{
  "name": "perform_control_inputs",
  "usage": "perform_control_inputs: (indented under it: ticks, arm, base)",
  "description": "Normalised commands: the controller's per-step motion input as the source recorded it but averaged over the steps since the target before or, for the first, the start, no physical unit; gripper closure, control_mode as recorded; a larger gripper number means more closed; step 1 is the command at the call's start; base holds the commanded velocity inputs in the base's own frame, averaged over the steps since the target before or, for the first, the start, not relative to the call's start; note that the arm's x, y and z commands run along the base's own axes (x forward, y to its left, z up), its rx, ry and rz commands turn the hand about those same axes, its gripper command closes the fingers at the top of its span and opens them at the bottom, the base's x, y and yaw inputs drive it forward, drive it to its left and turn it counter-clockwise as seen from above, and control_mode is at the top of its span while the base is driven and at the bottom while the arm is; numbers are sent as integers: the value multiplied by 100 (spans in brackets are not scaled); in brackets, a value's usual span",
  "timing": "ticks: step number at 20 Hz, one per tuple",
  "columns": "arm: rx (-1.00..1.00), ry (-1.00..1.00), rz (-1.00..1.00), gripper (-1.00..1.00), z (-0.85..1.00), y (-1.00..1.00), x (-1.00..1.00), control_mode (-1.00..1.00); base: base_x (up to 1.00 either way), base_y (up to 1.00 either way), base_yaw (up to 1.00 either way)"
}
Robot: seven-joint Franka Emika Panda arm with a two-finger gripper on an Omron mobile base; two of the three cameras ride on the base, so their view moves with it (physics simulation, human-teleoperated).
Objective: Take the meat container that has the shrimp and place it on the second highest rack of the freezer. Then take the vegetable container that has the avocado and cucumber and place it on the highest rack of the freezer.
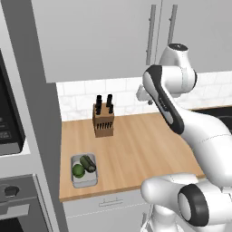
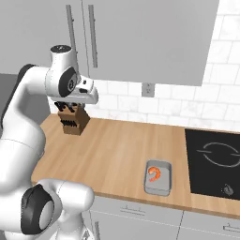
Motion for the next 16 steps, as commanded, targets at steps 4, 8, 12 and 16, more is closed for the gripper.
perform_control_inputs:
  ticks: [4,8,12,16]
  arm:
    - [0,0,0,-100,0,0,-15,-100]
    - [0,-1,-19,-100,-4,-39,-50,-100]
    - [5,6,-35,-100,-17,-94,-40,-100]
    - [7,15,-39,-100,-29,-100,-26,-100]
  base:
    - [0,0,0]
    - [0,0,0]
    - [0,0,0]
    - [0,0,0]
